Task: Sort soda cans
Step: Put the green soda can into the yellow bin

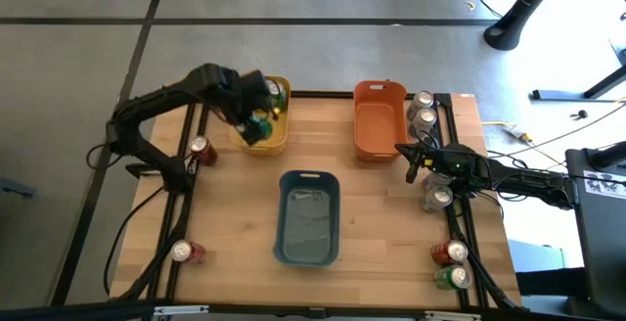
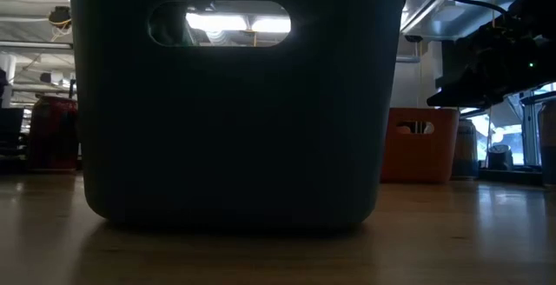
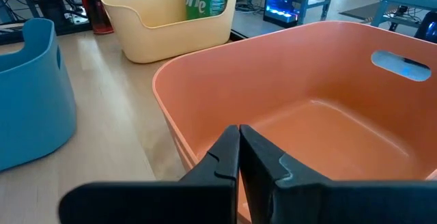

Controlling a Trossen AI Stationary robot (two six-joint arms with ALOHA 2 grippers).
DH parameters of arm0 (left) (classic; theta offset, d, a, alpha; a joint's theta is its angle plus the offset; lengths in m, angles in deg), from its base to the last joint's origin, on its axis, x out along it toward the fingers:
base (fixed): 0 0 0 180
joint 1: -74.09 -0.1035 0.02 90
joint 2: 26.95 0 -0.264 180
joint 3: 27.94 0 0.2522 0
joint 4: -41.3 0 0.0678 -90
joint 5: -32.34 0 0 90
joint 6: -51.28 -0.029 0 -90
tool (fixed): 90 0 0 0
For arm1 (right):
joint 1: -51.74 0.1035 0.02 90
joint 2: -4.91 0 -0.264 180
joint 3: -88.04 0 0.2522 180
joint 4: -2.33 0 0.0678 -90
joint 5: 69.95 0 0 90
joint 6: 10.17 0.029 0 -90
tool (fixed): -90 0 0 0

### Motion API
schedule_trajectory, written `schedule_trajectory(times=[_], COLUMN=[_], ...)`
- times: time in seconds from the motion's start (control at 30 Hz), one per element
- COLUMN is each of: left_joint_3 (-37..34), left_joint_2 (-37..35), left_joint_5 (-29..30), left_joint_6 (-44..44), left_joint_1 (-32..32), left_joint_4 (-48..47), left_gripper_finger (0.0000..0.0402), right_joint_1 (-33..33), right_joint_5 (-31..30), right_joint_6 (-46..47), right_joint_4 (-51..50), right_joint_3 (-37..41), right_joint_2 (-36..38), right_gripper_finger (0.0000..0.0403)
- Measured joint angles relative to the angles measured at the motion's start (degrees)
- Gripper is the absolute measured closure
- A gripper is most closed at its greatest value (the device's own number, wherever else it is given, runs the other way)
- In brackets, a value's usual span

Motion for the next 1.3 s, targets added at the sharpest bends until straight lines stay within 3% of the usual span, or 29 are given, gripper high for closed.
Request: schedule_trajectory(times=[0.17, 0.43, 0.93, 1.3], left_joint_3=[-1.85, -3.1, -3.1, -3.13], left_joint_2=[0.11, 4.26, 14.76, 21.25], left_joint_5=[0.44, 0.96, 6.36, 7.05], left_joint_6=[-3.48, -5.4, -6.95, -8.41], left_joint_1=[-6.7, -11.62, -13.79, -13.92], left_joint_4=[3.46, 6.68, 7.39, 9.28], left_gripper_finger=[0.0103, 0.0103, 0.0103, 0.0103], right_joint_1=[-0.01, -0.02, -0.02, -0.01], right_joint_5=[-0.13, -0.17, -0.17, -0.16], right_joint_6=[0.0, 0.0, 0.0, 0.0], right_joint_4=[0.0, -0.02, -0.04, -0.09], right_joint_3=[0.0, 0.0, 0.0, -0.01], right_joint_2=[-0.02, 0.0, -0.02, -0.01], right_gripper_finger=[0.0391, 0.0391, 0.0391, 0.0391])
